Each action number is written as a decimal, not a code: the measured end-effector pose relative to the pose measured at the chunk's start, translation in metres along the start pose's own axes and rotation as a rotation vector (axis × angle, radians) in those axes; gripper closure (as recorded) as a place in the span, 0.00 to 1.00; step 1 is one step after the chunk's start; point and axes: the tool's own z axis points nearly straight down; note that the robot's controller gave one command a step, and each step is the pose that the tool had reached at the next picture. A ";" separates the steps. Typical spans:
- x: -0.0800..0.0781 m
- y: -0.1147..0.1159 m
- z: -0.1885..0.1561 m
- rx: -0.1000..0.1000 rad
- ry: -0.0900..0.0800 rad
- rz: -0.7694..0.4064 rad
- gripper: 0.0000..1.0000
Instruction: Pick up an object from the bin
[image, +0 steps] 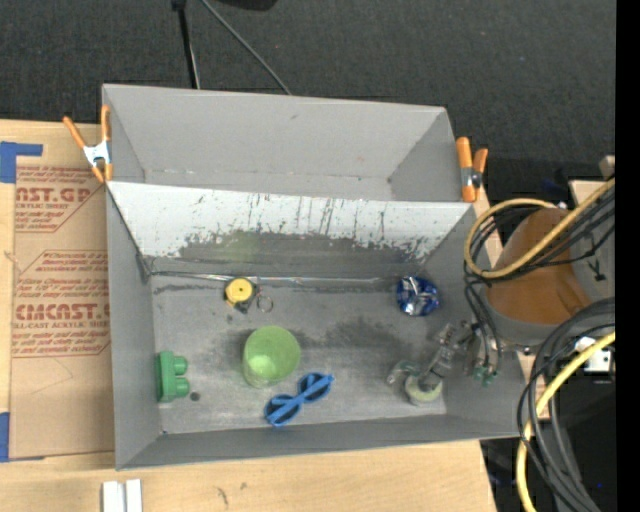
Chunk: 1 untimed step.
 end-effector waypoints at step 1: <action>-0.001 0.001 -0.052 -0.001 -0.003 -0.001 1.00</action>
Offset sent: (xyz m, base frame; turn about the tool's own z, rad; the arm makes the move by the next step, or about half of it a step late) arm -0.0001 0.0002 0.0493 0.0000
